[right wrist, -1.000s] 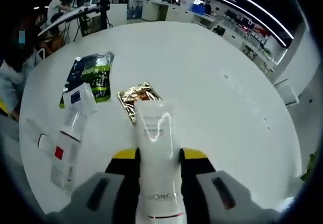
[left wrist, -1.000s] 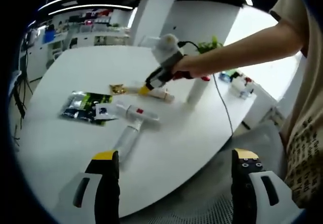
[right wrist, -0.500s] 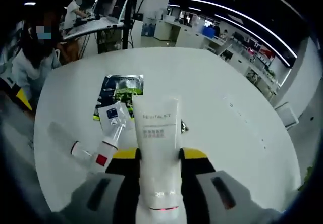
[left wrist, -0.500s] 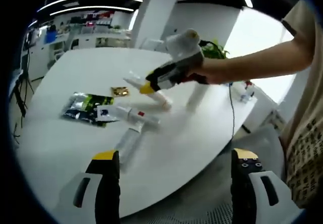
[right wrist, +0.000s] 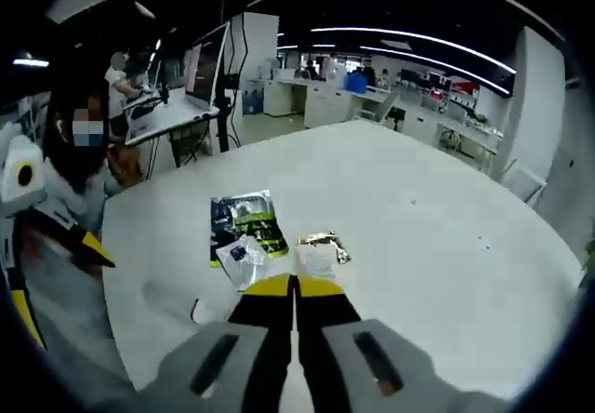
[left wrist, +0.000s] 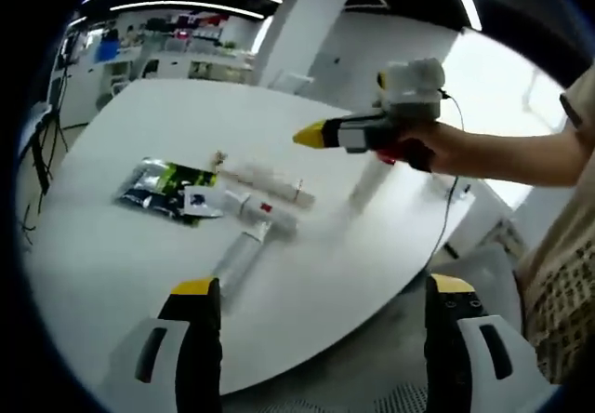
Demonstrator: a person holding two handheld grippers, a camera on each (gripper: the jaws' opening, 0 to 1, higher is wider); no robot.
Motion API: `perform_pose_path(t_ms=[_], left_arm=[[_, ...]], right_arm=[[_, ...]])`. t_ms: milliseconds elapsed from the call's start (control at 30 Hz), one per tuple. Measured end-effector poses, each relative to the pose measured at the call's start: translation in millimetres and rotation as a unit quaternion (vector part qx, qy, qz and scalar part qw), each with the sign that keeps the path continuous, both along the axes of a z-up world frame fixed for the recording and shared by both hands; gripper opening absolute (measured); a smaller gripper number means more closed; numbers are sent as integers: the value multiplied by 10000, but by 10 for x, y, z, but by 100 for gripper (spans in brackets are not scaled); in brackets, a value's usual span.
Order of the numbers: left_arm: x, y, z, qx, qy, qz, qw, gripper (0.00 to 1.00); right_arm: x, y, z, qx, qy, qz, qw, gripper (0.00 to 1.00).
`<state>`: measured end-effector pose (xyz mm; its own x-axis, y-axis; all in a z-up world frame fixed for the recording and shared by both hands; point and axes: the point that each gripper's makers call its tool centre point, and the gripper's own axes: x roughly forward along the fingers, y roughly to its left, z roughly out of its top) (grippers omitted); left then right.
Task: Arrange the skincare products in the storage area until every visible bottle or jar stands upright without overlapping.
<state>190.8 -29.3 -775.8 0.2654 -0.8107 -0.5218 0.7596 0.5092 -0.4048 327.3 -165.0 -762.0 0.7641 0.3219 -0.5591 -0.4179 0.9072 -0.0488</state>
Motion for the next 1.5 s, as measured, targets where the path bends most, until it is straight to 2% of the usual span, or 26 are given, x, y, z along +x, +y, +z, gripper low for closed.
perform_pose_path(t_ms=[200, 367, 533, 633, 733, 933, 1100, 1167, 1267, 1400, 1500], left_arm=[[10, 24, 1, 51, -53, 29, 10000, 88], [18, 40, 3, 71, -88, 45, 9999, 87], [24, 43, 3, 74, -113, 46, 9999, 87], [33, 47, 8, 69, -130, 66, 9999, 87], [47, 54, 20, 58, -183, 84, 9998, 87], [60, 44, 40, 133, -439, 28, 9989, 86], [27, 4, 21, 383, -773, -241, 9960, 85], [7, -16, 53, 173, -624, -254, 9976, 86], [121, 29, 127, -167, -491, 140, 9986, 86], [146, 54, 104, -162, -409, 216, 9988, 83], [96, 8, 62, 35, -523, -25, 9986, 83]], right_arm=[[-163, -82, -112, -125, 164, -55, 9998, 1], [-176, -144, -156, -45, 365, -198, 9991, 1], [-137, -142, -203, -99, 475, -238, 9985, 21], [-99, -137, -241, -125, 554, -212, 9982, 23], [-65, -132, -291, -264, 637, -171, 9975, 29], [72, -199, -500, -795, 1005, -7, 9918, 41], [225, -222, -619, -950, 1186, 62, 9884, 42], [286, -204, -627, -948, 1211, 77, 9881, 42], [381, -190, -657, -938, 1250, 73, 9877, 43], [464, -214, -767, -991, 1382, 64, 9854, 42], [509, -239, -855, -951, 1504, -18, 9840, 39]])
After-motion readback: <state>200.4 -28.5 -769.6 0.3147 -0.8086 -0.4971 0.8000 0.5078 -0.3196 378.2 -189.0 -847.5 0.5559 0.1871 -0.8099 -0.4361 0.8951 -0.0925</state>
